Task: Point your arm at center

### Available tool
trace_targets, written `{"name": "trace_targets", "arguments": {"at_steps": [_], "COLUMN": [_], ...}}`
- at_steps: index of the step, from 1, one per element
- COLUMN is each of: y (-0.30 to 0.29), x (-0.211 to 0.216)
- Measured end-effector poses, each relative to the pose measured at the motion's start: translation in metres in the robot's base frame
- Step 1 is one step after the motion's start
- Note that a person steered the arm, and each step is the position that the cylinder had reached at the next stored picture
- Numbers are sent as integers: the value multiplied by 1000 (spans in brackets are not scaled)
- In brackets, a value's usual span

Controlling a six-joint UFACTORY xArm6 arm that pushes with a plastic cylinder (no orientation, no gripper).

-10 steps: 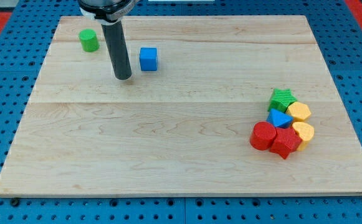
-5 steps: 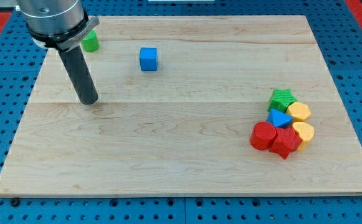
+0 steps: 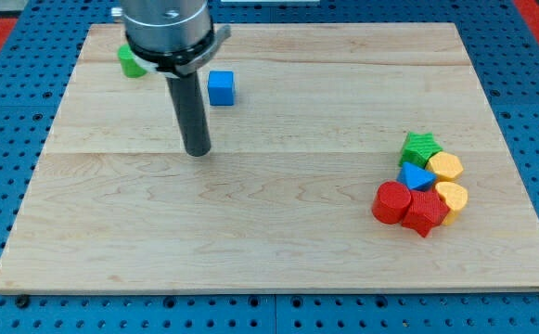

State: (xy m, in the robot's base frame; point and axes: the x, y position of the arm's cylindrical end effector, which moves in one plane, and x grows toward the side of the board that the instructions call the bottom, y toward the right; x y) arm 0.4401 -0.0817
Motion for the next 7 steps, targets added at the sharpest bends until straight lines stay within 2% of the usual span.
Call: {"name": "trace_targets", "arguments": {"at_steps": [4, 6, 7], "y": [120, 127, 127], "x": [0, -1, -33]}}
